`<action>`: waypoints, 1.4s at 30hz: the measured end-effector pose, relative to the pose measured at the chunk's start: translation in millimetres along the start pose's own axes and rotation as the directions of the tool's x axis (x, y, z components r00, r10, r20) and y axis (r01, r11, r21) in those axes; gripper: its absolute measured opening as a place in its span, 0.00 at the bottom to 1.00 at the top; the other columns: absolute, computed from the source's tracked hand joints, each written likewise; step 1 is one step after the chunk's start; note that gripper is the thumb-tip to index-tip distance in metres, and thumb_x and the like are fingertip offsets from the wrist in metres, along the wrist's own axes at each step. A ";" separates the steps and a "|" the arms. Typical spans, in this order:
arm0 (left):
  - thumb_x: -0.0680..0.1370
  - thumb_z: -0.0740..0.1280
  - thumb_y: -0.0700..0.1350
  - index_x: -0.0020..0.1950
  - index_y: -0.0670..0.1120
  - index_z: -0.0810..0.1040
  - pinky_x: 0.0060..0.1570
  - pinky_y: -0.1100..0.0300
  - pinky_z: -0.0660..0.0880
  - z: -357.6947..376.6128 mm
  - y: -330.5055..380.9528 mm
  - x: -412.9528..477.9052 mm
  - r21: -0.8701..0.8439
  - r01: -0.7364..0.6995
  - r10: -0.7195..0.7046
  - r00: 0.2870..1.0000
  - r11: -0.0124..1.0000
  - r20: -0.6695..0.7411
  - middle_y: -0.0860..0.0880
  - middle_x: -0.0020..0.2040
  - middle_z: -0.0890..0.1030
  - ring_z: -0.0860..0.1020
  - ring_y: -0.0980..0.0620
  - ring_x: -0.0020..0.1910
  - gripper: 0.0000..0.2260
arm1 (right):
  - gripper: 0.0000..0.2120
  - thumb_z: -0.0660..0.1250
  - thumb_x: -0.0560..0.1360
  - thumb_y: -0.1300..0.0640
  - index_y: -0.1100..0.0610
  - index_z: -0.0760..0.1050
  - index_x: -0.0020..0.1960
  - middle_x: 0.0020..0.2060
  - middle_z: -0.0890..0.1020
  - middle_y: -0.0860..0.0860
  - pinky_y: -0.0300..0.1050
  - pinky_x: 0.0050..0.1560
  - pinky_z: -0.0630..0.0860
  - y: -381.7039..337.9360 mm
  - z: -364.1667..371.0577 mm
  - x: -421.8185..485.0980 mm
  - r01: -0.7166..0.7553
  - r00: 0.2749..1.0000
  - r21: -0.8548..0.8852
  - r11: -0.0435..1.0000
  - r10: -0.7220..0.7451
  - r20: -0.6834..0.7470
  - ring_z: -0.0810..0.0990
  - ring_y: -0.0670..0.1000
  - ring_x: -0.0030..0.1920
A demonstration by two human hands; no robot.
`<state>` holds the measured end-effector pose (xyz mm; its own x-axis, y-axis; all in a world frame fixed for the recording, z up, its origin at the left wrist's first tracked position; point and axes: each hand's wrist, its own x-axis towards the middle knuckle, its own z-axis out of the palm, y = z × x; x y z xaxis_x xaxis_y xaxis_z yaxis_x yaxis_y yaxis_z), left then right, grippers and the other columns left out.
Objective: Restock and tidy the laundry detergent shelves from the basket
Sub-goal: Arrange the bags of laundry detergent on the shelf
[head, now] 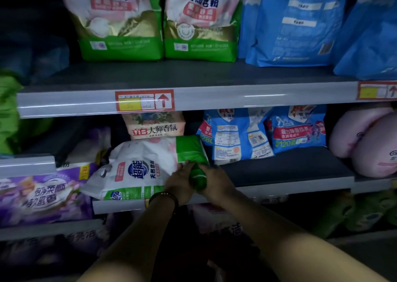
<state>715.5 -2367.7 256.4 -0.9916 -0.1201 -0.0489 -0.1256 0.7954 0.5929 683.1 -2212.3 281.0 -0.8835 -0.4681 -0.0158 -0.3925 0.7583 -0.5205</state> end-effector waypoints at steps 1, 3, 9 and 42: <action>0.83 0.69 0.47 0.84 0.54 0.62 0.76 0.54 0.67 -1.0 0.2 -2.2 -0.016 0.004 -0.004 1.000 1.000 -0.007 0.44 0.83 0.67 0.70 0.42 0.78 0.31 | 0.31 0.79 0.70 0.49 0.47 0.77 0.72 0.60 0.82 0.59 0.47 0.61 0.79 -0.1 3.8 1.1 -0.013 1.000 -0.030 0.999 0.012 -0.020 0.82 0.60 0.60; 0.82 0.70 0.48 0.83 0.54 0.65 0.74 0.55 0.70 -3.3 -0.9 -6.1 -0.055 0.023 -0.023 1.000 0.998 -0.015 0.46 0.80 0.72 0.74 0.43 0.76 0.30 | 0.22 0.73 0.76 0.53 0.48 0.79 0.71 0.62 0.82 0.58 0.47 0.65 0.77 -0.7 6.1 3.4 -0.051 0.998 -0.067 0.996 0.048 -0.039 0.80 0.59 0.65; 0.78 0.72 0.39 0.64 0.49 0.84 0.58 0.63 0.77 -27.5 -4.8 -34.8 -0.257 -0.115 0.031 0.951 0.960 -0.308 0.51 0.58 0.87 0.83 0.54 0.56 0.15 | 0.11 0.64 0.83 0.53 0.50 0.80 0.64 0.58 0.83 0.56 0.53 0.55 0.80 -20.8 -11.9 6.9 -0.057 0.995 -0.187 0.981 0.041 -0.092 0.81 0.59 0.61; 0.87 0.60 0.43 0.62 0.46 0.79 0.45 0.46 0.83 -25.7 44.9 -128.8 -0.970 0.225 -0.358 0.916 0.093 0.178 0.39 0.49 0.85 0.82 0.44 0.40 0.09 | 0.33 0.66 0.80 0.50 0.64 0.60 0.79 0.73 0.70 0.67 0.72 0.73 0.62 -112.3 -43.4 -109.4 0.015 0.998 -0.764 0.645 -0.055 -0.027 0.66 0.70 0.74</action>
<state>838.5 -2331.8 309.9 -0.8695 -0.2888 -0.4006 -0.2037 -0.5293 0.8237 812.7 -2226.6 378.3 -0.8670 -0.4969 0.0362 -0.4616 0.8286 0.3168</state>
